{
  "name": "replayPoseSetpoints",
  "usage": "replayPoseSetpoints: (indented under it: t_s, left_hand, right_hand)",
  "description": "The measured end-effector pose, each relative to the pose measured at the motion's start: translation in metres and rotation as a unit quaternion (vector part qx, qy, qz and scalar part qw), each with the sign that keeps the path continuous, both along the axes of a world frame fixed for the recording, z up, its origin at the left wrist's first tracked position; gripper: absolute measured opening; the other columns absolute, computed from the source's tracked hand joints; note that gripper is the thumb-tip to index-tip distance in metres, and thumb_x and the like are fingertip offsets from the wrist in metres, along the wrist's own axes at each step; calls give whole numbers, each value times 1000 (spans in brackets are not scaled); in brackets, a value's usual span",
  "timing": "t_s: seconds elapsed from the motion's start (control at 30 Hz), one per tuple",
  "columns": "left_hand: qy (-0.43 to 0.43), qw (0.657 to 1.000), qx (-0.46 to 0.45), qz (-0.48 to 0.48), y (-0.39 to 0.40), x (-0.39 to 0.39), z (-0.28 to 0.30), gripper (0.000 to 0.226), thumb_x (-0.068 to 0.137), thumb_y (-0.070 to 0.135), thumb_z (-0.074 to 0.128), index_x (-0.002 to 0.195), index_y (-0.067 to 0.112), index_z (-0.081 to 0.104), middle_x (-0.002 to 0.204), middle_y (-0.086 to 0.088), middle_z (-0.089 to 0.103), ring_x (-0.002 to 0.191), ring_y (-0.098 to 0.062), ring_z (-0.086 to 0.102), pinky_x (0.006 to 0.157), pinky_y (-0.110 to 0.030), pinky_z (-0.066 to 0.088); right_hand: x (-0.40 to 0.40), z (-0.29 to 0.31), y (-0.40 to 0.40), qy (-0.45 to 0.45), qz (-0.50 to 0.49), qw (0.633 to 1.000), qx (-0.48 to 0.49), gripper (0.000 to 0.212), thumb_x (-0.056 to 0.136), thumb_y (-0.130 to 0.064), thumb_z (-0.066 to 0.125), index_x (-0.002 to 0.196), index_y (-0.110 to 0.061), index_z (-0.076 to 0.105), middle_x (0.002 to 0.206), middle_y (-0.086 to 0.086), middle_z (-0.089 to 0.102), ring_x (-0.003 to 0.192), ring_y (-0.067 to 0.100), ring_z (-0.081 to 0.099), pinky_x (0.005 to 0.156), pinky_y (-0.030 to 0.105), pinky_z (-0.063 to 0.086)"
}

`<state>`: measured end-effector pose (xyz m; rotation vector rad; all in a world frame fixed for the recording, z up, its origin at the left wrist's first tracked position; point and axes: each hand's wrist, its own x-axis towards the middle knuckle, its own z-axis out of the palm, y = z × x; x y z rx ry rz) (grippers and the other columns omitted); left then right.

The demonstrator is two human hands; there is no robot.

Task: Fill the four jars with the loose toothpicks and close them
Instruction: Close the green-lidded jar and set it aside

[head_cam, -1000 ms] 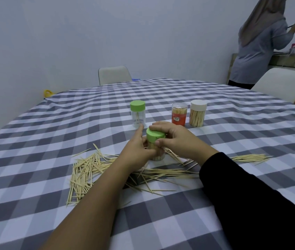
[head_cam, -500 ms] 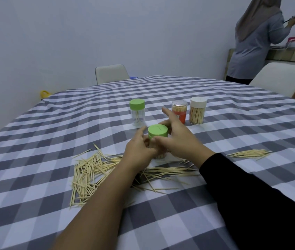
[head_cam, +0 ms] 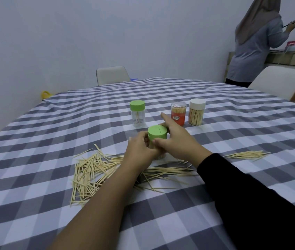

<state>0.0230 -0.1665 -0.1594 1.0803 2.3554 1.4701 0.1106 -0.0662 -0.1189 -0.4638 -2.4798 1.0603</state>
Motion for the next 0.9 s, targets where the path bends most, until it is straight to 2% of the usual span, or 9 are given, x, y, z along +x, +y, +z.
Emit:
replayPoseSetpoints:
  t_s: [0.07,0.17,0.27,0.37,0.43,0.57,0.73,0.8,0.9]
  left_hand:
    - [36,999,-27,10,2,2,1,49,63,37,74,109,30,56,92,17,60,97,-10,53,104,-49,38]
    - [97,992,-63,44,4,6,10,36,69,38,76,100,29,59,87,16,48,82,-5,38,107,-51,28]
    - [135,989,-43,53,12,2,22,33,69,47,74,92,32,55,84,16,49,81,-4,42,102,-46,33]
    - [127,991,-5,39,26,-10,32,48,71,55,71,109,28,60,101,9,56,93,-13,52,82,-35,45]
    - [77,997,22,15,33,-18,32,55,75,53,70,122,27,57,116,5,53,98,-11,50,75,-27,43]
    - [6,995,67,76,46,-26,16,65,81,36,69,137,22,40,133,0,37,121,-16,41,102,-38,41]
    - [32,967,57,247,58,-53,13,78,79,23,69,144,18,26,147,-7,26,133,-26,30,110,-42,32]
    - [0,969,38,245,60,-66,17,84,81,25,66,149,18,16,152,-6,24,137,-28,28,113,-46,25]
    - [-49,976,17,210,62,-75,18,81,87,31,63,150,19,13,146,-1,39,130,-29,36,113,-45,21]
  right_hand:
    - [-2,1,1,-25,2,999,31,80,85,-21,66,150,-20,20,139,3,40,122,14,39,96,19,33]
    - [-7,11,6,-84,5,994,74,81,80,-24,69,148,-23,26,144,6,37,134,22,32,108,36,33]
    - [-10,37,14,-109,15,989,101,78,80,-17,67,148,-21,29,146,4,38,129,20,42,99,29,41]
    - [-19,64,26,-139,14,978,157,73,82,-10,62,147,-19,30,144,4,41,124,21,47,93,27,44]
    - [-31,71,33,-154,7,967,202,64,83,-10,62,142,-16,38,138,6,44,120,23,49,94,32,45]
    - [-53,67,46,-191,-6,941,278,46,87,-17,57,132,-16,45,131,4,47,117,25,49,97,37,41]
    - [-73,63,68,-220,-7,899,377,28,88,-13,47,115,-18,50,123,-1,55,120,20,40,94,40,28]
    - [-78,61,73,-219,-3,895,389,31,88,-10,44,116,-19,51,125,-4,54,121,17,38,94,40,28]
    - [-80,57,75,-201,-13,891,406,37,88,-9,43,122,-21,50,129,-5,51,123,16,37,93,38,27]
